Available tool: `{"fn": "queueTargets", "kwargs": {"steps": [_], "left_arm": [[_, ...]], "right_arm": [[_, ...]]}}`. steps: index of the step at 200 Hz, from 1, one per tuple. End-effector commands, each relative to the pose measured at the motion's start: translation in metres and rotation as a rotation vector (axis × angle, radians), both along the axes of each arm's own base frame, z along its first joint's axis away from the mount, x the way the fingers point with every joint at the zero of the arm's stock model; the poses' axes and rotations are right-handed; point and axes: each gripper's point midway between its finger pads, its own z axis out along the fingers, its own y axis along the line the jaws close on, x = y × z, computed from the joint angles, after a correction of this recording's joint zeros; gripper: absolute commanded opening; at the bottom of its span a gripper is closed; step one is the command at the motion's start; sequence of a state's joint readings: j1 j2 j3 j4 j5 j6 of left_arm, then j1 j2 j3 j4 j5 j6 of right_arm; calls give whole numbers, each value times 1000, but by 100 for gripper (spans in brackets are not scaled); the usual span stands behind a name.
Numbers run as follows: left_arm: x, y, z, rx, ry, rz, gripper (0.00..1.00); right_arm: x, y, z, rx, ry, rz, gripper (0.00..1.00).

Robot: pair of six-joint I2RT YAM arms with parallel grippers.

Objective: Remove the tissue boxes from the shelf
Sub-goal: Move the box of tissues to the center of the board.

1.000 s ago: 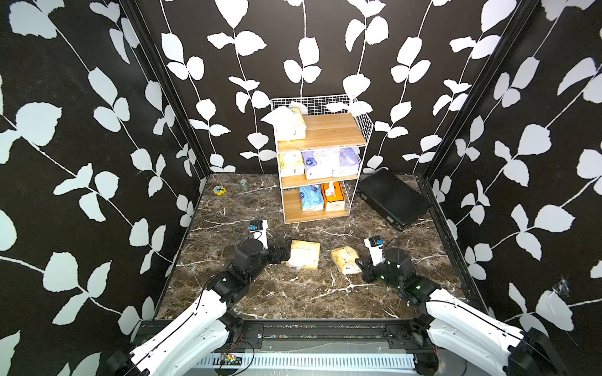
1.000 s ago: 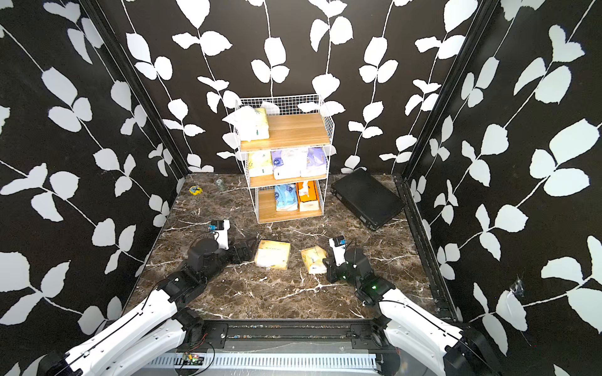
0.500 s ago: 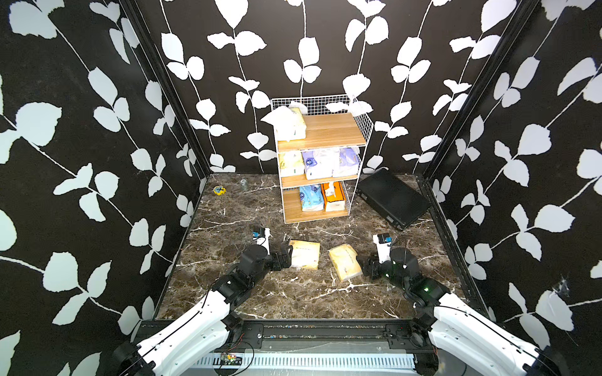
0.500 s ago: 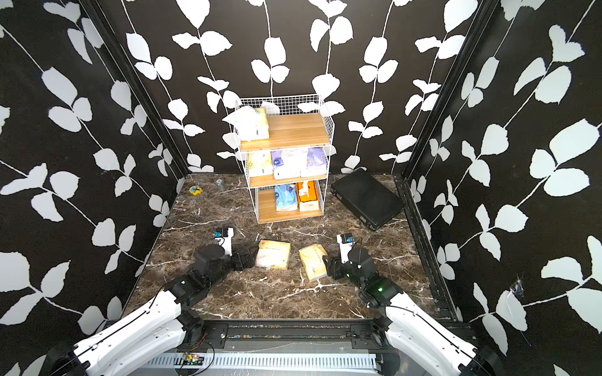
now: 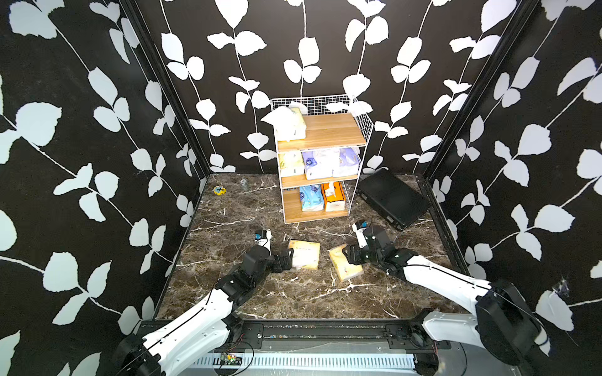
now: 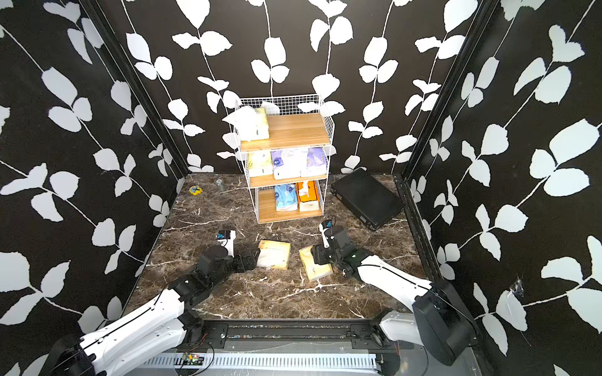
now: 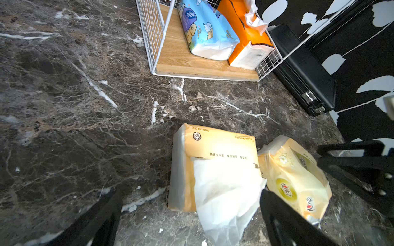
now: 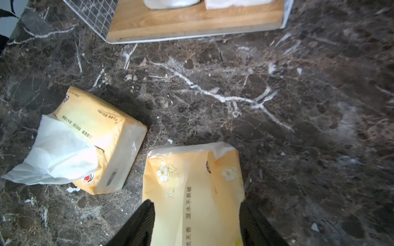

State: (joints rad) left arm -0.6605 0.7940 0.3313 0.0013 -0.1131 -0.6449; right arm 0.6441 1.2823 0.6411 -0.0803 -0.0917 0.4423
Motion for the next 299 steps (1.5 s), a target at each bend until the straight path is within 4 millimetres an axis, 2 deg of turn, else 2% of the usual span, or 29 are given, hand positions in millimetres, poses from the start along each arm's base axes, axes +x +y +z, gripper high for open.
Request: {"fn": "queueTargets", "kwargs": {"steps": [1,32,61,126,148,170,184,186,191,213,229,234,271,299], "left_arm": [[-4,4,2,-8,-2,10,99],[-8,7,2,-14,7,14,99],[-13,14,0,-4,17,32,99],[-22,24,1,2,24,48,99],[-21,26,2,10,20,59,99],[-19,33,7,37,13,90,99],[-18,36,13,53,5,99,99],[-18,36,15,54,2,100,99],[-18,37,16,58,1,101,99],[-17,40,25,65,-17,111,99],[-15,41,32,71,-42,117,99],[-14,42,34,78,-48,119,99],[-8,44,66,115,-98,119,99],[-2,39,100,104,-165,104,99]], "right_arm": [[16,31,30,77,-71,36,65],[19,57,24,110,-46,75,64],[19,73,17,107,-30,92,64],[18,91,14,143,-22,105,64],[14,99,8,150,-8,114,63],[13,110,3,177,0,121,63],[14,117,10,204,-9,130,63],[14,118,3,194,1,130,63],[14,120,1,195,6,133,63],[18,127,12,213,-13,147,63],[20,124,19,193,-34,149,63],[21,122,35,204,-67,149,63],[19,97,77,139,-169,131,64],[14,75,113,135,-241,114,65]]}}
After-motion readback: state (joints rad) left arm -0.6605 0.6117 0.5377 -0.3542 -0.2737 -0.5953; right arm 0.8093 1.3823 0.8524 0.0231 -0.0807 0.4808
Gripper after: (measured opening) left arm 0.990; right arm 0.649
